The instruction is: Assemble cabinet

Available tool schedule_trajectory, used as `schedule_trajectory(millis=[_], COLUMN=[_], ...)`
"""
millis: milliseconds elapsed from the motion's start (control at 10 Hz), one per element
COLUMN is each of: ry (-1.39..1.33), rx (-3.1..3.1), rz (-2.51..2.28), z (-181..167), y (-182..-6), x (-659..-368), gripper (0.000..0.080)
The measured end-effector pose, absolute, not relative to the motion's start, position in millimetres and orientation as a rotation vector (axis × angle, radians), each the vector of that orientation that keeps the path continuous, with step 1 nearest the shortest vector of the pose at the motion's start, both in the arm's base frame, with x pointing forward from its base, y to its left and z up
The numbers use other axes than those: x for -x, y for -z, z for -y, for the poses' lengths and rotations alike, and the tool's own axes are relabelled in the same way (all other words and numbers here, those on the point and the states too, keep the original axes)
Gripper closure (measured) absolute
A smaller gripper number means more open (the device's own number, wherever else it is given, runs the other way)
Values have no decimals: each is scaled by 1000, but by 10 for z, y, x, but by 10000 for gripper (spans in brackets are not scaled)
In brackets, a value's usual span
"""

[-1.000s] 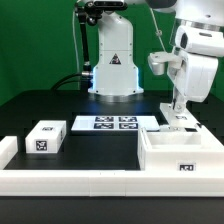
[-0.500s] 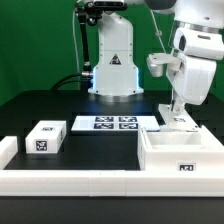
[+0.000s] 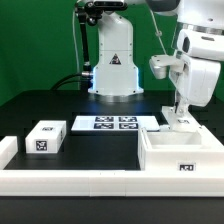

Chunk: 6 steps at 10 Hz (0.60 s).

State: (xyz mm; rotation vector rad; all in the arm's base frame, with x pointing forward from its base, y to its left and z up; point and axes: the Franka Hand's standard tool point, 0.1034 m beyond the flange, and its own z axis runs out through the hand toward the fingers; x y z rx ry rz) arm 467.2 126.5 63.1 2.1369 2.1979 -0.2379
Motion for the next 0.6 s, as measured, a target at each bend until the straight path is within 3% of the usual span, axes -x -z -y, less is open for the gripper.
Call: schedule_trajectory(millis=[600], ry=[213], rx=[-2129], rz=[-2205], z=[-1223], y=[-628], x=[-4963], gripper=[737])
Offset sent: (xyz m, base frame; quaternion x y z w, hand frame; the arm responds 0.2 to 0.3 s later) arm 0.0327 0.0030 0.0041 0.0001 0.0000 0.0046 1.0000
